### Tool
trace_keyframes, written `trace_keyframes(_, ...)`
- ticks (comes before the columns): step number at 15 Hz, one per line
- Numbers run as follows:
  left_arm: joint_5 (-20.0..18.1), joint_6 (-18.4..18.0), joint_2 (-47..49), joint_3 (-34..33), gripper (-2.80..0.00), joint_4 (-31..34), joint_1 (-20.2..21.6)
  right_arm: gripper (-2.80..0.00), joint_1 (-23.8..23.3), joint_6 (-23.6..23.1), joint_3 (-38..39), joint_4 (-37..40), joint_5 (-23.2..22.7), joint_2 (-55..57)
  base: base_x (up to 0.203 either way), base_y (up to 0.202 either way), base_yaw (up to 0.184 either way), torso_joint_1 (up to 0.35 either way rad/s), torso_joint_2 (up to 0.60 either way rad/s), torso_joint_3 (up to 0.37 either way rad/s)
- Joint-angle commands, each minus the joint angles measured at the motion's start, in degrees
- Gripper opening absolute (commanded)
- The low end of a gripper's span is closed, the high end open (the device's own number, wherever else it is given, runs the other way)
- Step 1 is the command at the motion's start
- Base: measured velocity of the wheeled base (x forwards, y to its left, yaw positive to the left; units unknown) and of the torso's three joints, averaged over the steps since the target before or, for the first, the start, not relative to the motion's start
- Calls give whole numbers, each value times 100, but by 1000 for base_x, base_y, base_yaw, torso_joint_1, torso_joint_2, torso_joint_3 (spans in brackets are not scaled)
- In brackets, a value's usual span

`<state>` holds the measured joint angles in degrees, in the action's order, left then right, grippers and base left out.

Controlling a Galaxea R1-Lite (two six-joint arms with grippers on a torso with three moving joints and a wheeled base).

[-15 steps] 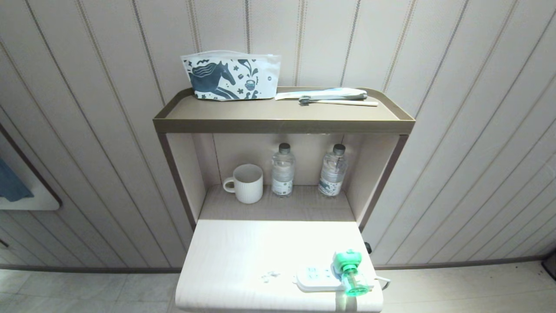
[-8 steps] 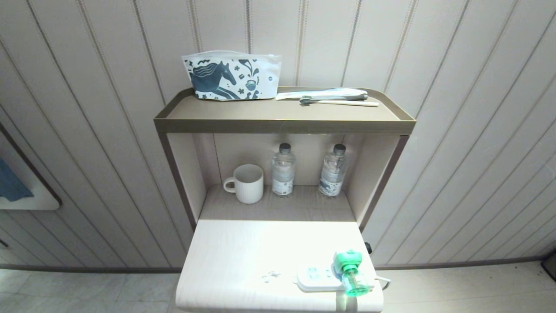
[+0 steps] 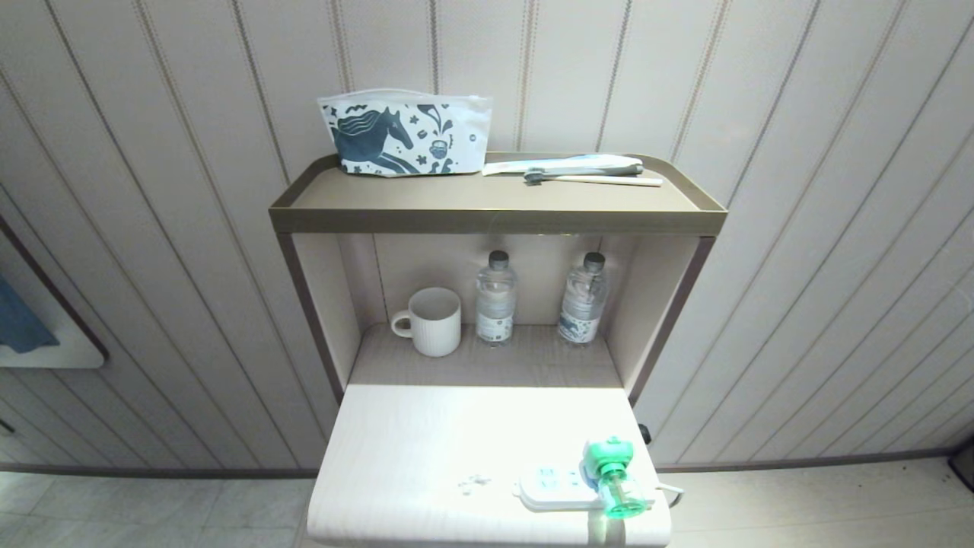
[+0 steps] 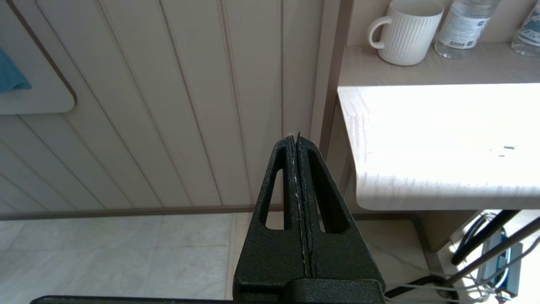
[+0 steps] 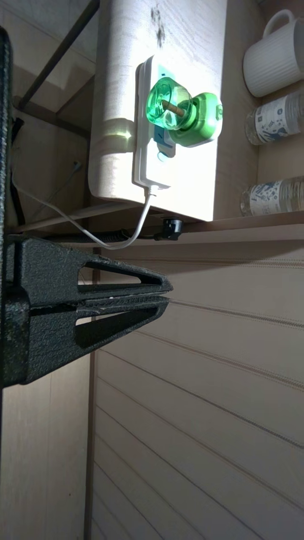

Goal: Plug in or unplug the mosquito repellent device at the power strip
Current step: Hold the socket with your left hand and unplug it with your right hand

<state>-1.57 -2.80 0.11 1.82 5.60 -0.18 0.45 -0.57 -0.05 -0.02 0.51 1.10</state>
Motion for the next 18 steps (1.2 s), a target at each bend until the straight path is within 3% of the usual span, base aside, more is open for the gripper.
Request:
trace_keyframes(1, -1, -1, -2, 3, -280, 3, 1, -280, 5, 5, 5, 20, 19, -58, 0, 0, 0, 0, 0, 0)
trace_keyframes(18, -1, -1, -2, 3, -280, 3, 1, -280, 8, 40, 5, 11, 37, -58, 0, 0, 0, 0, 0, 0)
